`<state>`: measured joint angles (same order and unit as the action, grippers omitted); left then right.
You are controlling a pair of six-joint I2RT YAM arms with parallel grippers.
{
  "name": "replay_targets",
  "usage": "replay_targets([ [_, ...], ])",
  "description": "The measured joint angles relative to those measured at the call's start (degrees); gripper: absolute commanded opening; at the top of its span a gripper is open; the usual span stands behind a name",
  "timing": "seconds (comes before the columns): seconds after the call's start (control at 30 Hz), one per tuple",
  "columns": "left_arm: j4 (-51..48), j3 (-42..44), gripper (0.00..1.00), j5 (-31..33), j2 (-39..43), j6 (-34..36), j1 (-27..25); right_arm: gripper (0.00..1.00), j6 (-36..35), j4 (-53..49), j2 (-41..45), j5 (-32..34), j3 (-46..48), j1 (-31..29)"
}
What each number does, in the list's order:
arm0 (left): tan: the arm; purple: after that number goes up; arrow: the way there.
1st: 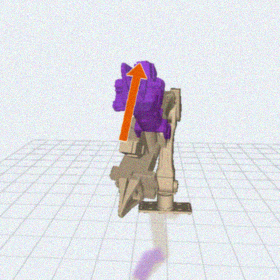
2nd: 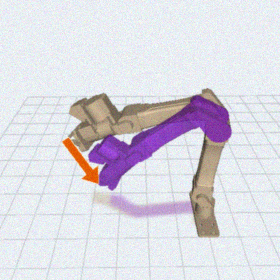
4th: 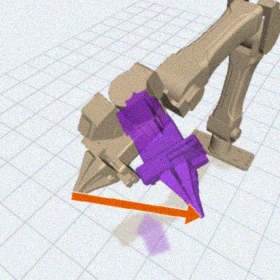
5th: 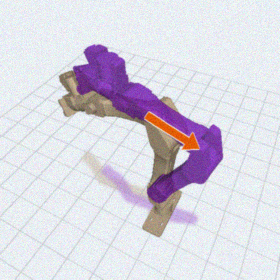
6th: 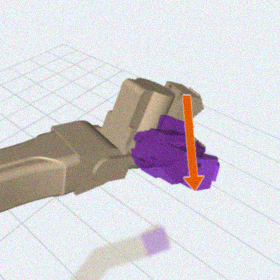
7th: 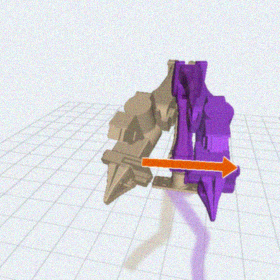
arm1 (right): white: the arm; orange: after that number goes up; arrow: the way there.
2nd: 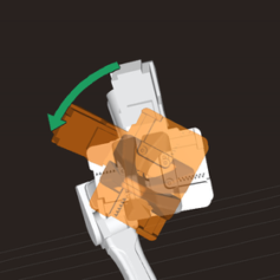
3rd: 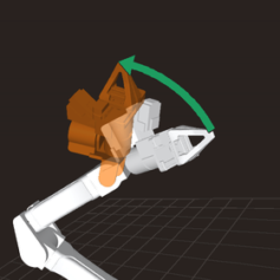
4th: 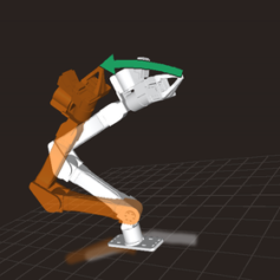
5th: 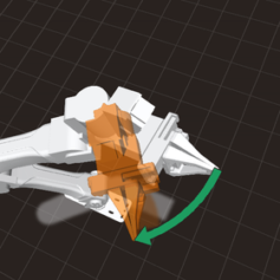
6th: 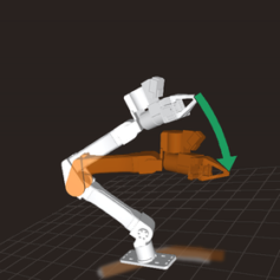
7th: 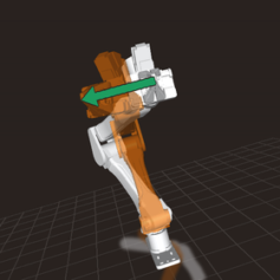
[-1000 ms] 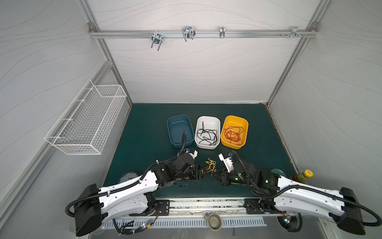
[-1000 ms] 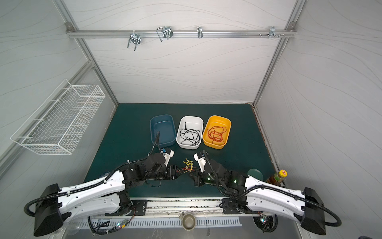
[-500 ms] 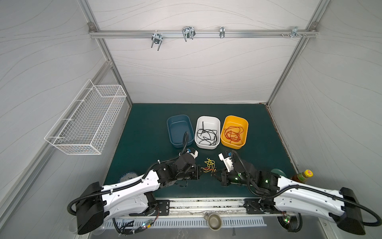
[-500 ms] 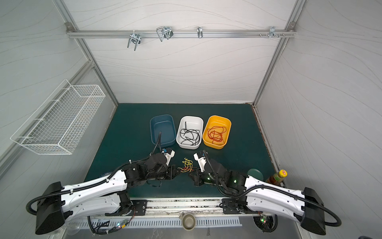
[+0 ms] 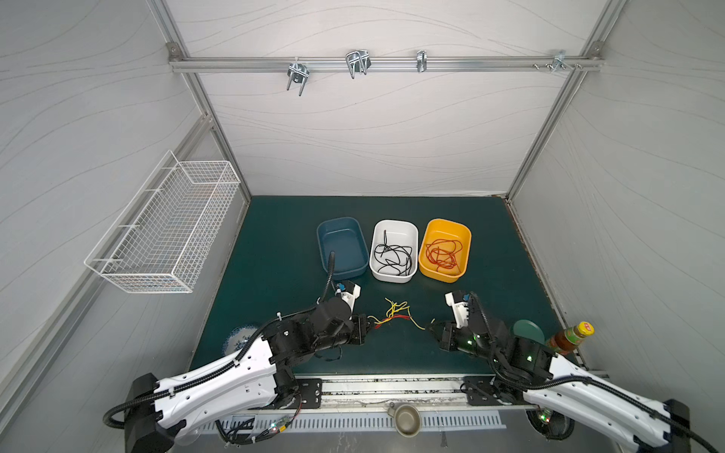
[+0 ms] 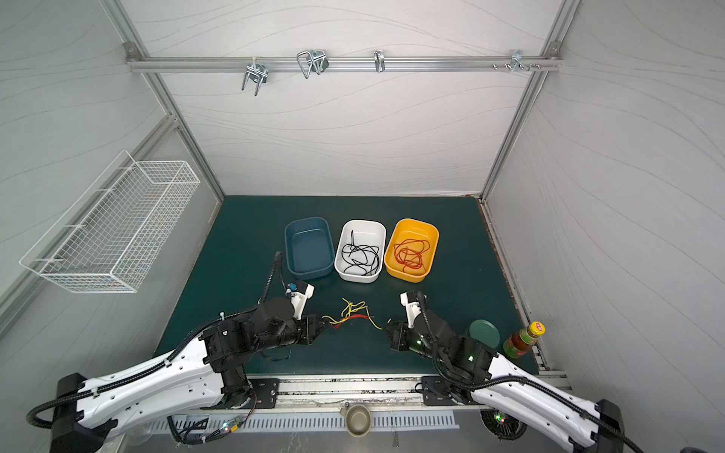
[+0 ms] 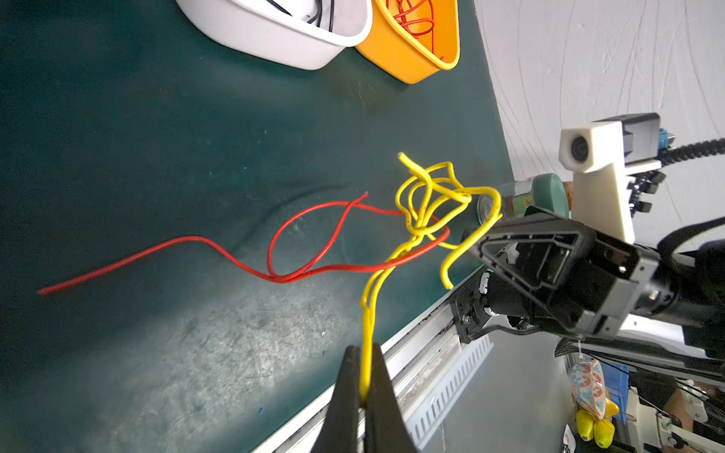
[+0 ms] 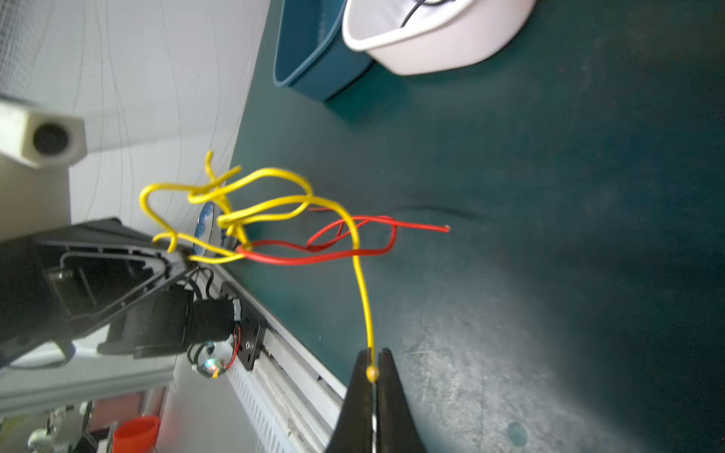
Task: Untangle the cables
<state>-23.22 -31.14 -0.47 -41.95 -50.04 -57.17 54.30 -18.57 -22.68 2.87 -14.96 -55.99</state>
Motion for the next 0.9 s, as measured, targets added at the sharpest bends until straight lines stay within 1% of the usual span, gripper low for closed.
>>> replay_targets([
  [0.07, -1.9, 0.0, 0.0, 0.8, 1.7, 0.3, 0.0, 0.0, 0.3, -1.8, 3.5, -1.9, 0.8, 3.8],
  [0.17, -4.9, 0.0, 0.0, 1.9, 3.7, 0.8, 0.0, 0.0, 0.2, -4.2, 5.7, -4.8, 0.9, 8.2],
  [0.3, -9.0, -1.2, 0.0, 2.8, 4.6, 2.1, -0.3, 0.0, -0.8, -7.6, 5.8, -8.1, 0.2, 11.8],
  [0.43, -12.7, -3.1, 0.0, 3.5, 4.1, 3.9, -0.3, 0.0, -2.5, -10.5, 5.1, -9.6, -2.4, 14.6],
  [0.63, -14.3, -4.8, 0.0, 2.5, 0.0, 6.4, -0.3, 0.0, -5.0, -11.8, 0.6, -12.6, -4.2, 17.5],
  [0.77, -14.2, -4.8, 0.0, 0.4, -3.0, 7.3, -0.3, 0.0, -6.4, -13.1, -2.0, -13.6, -5.1, 17.8],
  [0.9, -13.8, -4.9, 0.0, -0.5, -3.9, 7.6, -0.2, 0.0, -7.4, -11.7, -4.3, -16.8, -5.9, 17.9],
])
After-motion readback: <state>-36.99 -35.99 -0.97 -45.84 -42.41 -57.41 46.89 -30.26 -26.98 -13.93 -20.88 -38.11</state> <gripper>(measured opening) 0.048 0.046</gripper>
